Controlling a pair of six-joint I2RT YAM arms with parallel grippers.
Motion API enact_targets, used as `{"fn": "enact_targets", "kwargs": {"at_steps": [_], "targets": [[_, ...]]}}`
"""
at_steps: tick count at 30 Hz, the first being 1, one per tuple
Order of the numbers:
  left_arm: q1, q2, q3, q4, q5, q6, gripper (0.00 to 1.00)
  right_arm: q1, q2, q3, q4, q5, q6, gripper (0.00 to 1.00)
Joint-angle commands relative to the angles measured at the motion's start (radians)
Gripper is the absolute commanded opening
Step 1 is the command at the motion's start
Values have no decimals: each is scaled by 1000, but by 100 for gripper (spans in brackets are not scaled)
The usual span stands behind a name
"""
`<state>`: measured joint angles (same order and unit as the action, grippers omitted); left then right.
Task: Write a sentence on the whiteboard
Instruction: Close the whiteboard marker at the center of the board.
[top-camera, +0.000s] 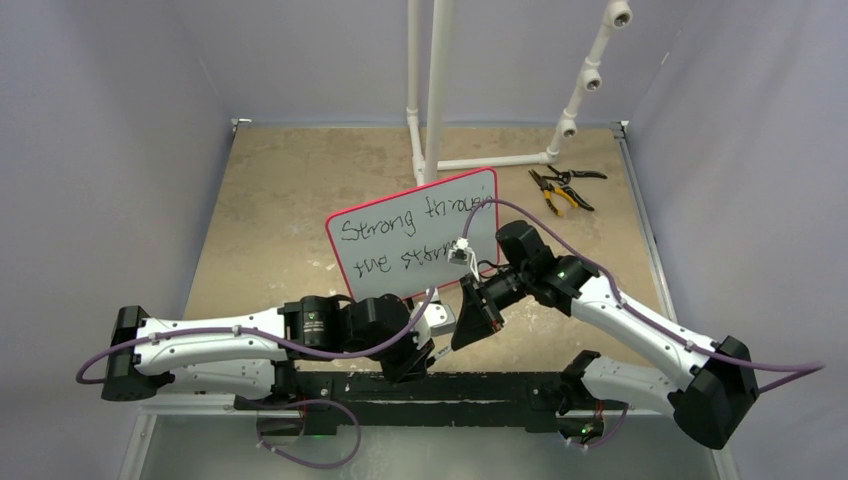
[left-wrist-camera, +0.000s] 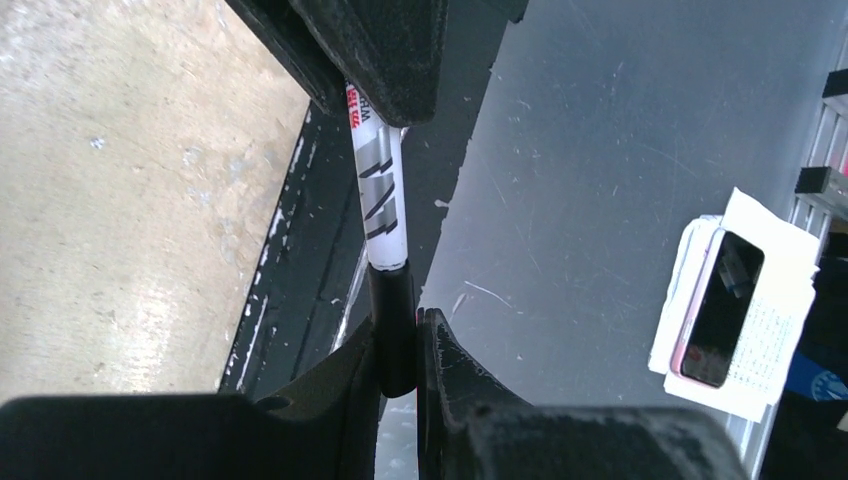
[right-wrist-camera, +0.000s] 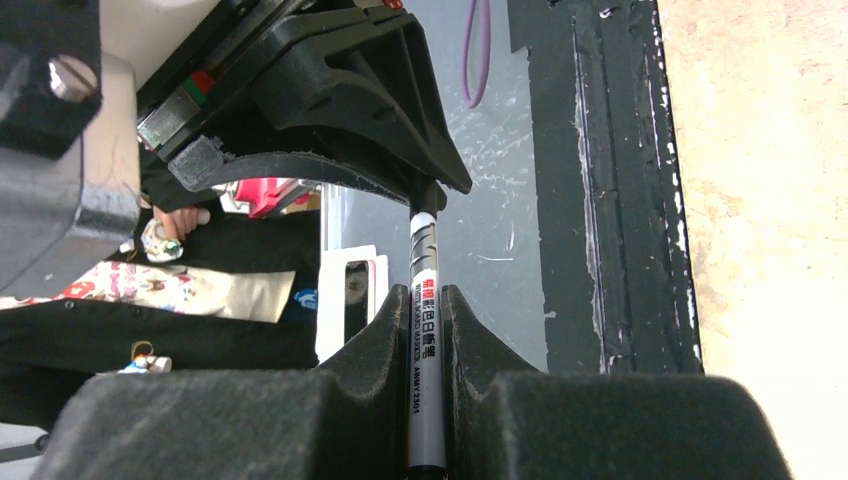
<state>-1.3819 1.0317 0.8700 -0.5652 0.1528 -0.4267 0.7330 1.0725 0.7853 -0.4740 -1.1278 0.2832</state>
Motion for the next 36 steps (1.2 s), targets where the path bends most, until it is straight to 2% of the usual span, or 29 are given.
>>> {"fn": "enact_targets", "kwargs": {"at_steps": [1, 6, 16, 36], "targets": [[52, -16, 17, 190, 47, 34, 0, 65, 32, 34, 55, 8, 7, 0], [95, -23, 25, 214, 69, 43, 0, 108, 49, 21, 146, -6, 72, 0], [200, -14, 60, 262, 135, 52, 0, 134, 72, 7, 186, -23, 101, 0], [299, 77, 176, 389, 167, 152, 0, 151, 84, -13, 235, -41, 159, 0]]}}
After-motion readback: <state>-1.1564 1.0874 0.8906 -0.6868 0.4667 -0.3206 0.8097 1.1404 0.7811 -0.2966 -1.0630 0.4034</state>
